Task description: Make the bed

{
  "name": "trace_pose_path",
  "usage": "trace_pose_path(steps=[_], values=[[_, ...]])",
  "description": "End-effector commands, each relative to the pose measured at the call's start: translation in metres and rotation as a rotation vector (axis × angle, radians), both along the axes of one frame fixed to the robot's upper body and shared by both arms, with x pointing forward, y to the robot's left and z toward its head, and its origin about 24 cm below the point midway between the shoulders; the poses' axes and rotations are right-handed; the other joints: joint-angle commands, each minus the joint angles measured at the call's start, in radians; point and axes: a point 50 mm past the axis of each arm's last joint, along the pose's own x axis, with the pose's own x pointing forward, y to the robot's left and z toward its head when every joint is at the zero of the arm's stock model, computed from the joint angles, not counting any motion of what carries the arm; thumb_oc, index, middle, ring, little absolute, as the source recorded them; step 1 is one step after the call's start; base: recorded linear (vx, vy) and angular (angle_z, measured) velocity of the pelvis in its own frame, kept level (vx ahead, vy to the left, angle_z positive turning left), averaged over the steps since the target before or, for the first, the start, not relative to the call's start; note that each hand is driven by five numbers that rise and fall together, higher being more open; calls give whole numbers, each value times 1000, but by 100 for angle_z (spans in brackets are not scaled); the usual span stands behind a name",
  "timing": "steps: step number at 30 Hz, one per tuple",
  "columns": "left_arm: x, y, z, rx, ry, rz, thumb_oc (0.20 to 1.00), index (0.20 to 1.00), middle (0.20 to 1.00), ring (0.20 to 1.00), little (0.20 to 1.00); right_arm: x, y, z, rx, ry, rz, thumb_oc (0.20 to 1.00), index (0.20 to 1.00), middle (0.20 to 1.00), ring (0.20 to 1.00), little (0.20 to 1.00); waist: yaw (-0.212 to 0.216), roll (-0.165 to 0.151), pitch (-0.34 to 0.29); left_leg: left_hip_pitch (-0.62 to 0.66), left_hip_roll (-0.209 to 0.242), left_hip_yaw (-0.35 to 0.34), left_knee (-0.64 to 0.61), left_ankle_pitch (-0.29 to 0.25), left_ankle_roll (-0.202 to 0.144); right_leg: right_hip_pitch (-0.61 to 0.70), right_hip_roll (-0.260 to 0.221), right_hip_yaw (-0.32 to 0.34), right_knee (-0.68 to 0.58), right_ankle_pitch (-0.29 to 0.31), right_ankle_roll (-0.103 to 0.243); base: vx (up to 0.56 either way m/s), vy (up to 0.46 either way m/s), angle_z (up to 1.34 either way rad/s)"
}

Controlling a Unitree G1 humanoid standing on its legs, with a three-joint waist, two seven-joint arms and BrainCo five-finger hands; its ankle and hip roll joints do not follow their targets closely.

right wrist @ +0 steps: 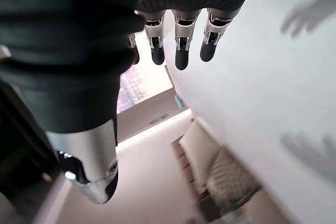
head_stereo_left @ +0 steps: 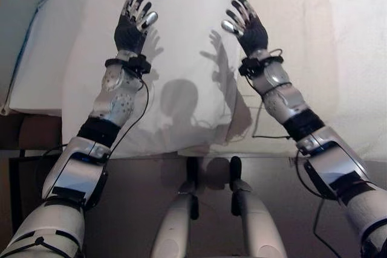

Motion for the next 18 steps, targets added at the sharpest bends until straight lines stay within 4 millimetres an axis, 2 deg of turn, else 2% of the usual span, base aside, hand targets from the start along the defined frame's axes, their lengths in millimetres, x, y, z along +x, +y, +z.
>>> trace_pose_path(steps=[1,3,5,6,7,8,9,10,14,18], values=[[-10,14,64,-27,-166,105,1000,1000,1000,1000,1000,-1,7,49,179,-62,-4,1000,1000,1000,1000,1000,39,-88,-5,-104,-36,14,97,-77,-23,59,-67,3,-60,-9,150,32,30,7],[-9,18,71,-36,-168,124,1000,1000,1000,1000,1000,0,10,55,189,-58,3,1000,1000,1000,1000,1000,52,-99,2,-126,-32,12,114,-85,-23,50,-66,0,-70,-1,153,33,31,10],[-9,22,87,-28,-171,195,1000,1000,1000,1000,1000,2,13,67,237,-30,-19,1000,1000,1000,1000,1000,76,-116,27,-184,-33,6,146,-96,-27,26,-65,-18,-83,16,163,32,32,13],[-9,22,88,-28,-171,195,1000,1000,1000,1000,1000,2,13,67,237,-31,-19,1000,1000,1000,1000,1000,76,-116,27,-186,-33,6,148,-96,-27,25,-65,-18,-83,16,163,96,9,12],[-11,25,102,13,-186,260,1000,1000,1000,1000,1000,5,14,70,235,-5,-42,1000,1000,1000,1000,1000,91,-126,36,-221,-32,-11,160,-118,-34,5,-62,-28,-90,12,171,40,17,14],[-10,30,103,35,-172,305,1000,1000,1000,1000,1000,10,9,68,219,19,-85,1000,1000,1000,1000,1000,96,-134,37,-252,-33,-9,165,-101,-32,-20,-63,-43,-91,27,169,126,12,23],[-9,32,107,41,-159,324,1000,1000,1000,1000,1000,11,5,73,199,21,-117,1000,1000,1000,1000,1000,102,-139,37,-269,-30,-26,169,-124,-37,-32,-60,-44,-93,19,175,-9,7,18],[-8,35,107,46,-143,352,1000,1000,1000,1000,1000,13,2,72,192,35,-150,1000,1000,1000,1000,1000,103,-144,37,-300,-31,-20,170,-102,-35,-60,-62,-58,-95,38,174,104,-5,23],[-4,46,108,68,-85,435,1000,1000,1000,1000,1000,20,-16,72,125,72,-271,1000,1000,1000,1000,1000,113,-153,37,-403,-30,-45,191,-134,-45,-135,-56,-85,-116,47,184,50,1,17],[4,57,92,56,8,462,1000,1000,1000,1000,1000,29,-32,57,62,146,-348,1000,1000,1000,1000,1000,111,-145,37,-525,-47,-60,262,-162,-45,-239,-55,-97,-110,50,182,-1,48,13]])
